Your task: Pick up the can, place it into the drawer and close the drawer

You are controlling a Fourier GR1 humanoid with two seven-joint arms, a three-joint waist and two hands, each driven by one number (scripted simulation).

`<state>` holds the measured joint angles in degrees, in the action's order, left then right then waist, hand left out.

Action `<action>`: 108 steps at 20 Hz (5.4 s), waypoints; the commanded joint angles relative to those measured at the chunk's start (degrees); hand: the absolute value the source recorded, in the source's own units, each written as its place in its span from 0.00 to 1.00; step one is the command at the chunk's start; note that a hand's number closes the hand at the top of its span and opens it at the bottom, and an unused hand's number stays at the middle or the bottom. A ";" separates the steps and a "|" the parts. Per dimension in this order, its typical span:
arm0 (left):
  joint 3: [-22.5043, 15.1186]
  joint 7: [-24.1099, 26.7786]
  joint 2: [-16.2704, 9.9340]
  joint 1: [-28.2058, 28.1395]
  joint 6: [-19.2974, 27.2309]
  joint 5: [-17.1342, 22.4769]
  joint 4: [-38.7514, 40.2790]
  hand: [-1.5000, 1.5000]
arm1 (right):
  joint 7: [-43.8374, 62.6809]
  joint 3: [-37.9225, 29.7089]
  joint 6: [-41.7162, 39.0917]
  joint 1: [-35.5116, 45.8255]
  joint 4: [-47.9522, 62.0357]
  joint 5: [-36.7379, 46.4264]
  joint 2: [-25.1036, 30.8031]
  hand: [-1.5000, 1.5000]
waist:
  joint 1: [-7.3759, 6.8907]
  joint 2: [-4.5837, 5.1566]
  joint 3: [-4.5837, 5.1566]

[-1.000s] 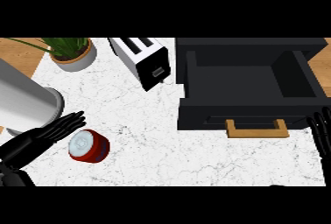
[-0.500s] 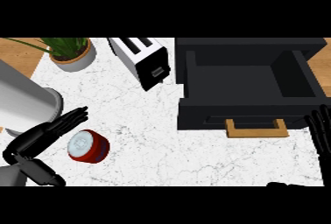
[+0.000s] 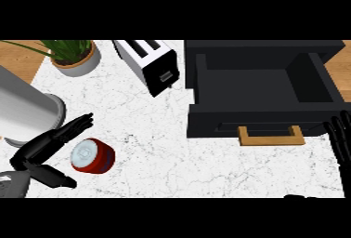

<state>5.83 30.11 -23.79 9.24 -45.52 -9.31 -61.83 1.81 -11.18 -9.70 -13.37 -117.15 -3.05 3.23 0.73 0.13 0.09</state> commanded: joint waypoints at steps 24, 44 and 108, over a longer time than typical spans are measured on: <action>-11.51 21.89 -2.12 10.28 2.78 -3.36 26.26 0.00 | 3.37 -2.05 -0.63 0.48 -2.47 -1.55 0.95 0.00 | -0.16 -0.01 -0.04; -17.29 23.40 2.78 13.44 6.61 -4.14 29.97 0.00 | 1.99 -3.14 -1.63 -0.86 -2.92 -2.26 0.31 0.00 | -0.31 -0.07 -0.06; -16.66 -41.98 23.79 57.69 73.62 15.07 7.47 1.00 | 1.34 -3.63 -2.90 -3.47 -6.36 -1.98 -2.24 0.00 | 1.29 0.23 -0.13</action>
<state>-10.96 -15.44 -0.04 60.94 25.94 3.01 -63.10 4.88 -15.93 -11.92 -16.47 -124.75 -6.66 1.63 1.35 0.16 -0.03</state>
